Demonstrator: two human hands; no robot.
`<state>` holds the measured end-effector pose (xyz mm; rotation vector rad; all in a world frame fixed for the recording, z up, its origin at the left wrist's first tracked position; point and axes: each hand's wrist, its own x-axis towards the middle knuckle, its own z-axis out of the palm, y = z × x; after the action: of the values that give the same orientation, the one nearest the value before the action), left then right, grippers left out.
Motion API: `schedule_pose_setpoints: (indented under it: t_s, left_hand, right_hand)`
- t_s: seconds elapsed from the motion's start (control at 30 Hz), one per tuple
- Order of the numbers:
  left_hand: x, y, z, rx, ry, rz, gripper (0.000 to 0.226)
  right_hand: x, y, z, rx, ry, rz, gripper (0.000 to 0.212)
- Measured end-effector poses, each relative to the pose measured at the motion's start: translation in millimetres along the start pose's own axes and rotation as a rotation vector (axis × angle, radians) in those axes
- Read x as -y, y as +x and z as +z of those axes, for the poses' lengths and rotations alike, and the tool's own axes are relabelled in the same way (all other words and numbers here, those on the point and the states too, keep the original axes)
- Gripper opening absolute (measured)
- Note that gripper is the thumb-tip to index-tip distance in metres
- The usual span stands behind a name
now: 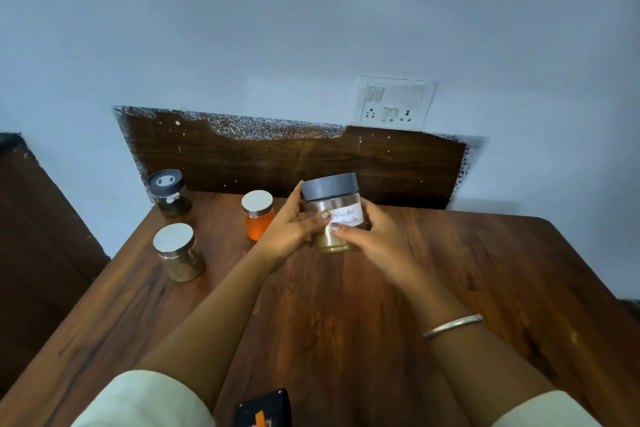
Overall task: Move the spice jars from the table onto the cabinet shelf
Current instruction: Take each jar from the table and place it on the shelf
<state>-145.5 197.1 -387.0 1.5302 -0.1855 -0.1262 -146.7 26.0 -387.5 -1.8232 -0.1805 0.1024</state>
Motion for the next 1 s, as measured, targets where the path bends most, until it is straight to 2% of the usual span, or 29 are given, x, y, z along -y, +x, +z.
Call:
schedule_pose_setpoints:
  t_s: [0.03,0.13,0.23,0.3,0.37,0.43,0.73,1.0]
  left_hand:
    - [0.6,0.2,0.9,-0.017,-0.010,0.013,0.065]
    - [3.9,3.2,6.1,-0.041,-0.025,0.021,0.064]
    - [4.0,4.2,13.0,-0.044,0.016,0.050,0.070]
    - [0.9,3.4,16.4,-0.042,0.090,0.084,0.076]
    - [-0.5,3.0,18.0,-0.055,0.183,0.075,0.094]
    - [0.8,3.0,19.0,-0.053,0.230,0.077,0.102]
    - [-1.1,-0.3,29.1,-0.076,0.283,0.103,0.094]
    - [-4.1,-5.6,33.7,-0.115,0.406,0.157,0.094]
  right_hand:
    - [0.1,0.4,-6.2,0.018,0.022,0.010,0.052]
    - [2.1,2.0,-24.5,0.080,0.026,0.024,0.078]
    - [3.2,3.1,-32.5,0.053,-0.002,0.000,0.092]
    - [3.3,4.0,-32.9,0.001,0.006,-0.010,0.094]
    - [3.9,4.3,-33.1,-0.051,0.017,-0.012,0.096]
    - [5.2,4.4,-34.6,-0.065,-0.003,-0.014,0.099]
    - [7.0,3.4,-42.3,-0.013,-0.077,-0.059,0.107]
    - [7.4,0.2,-45.8,-0.011,-0.116,-0.090,0.104]
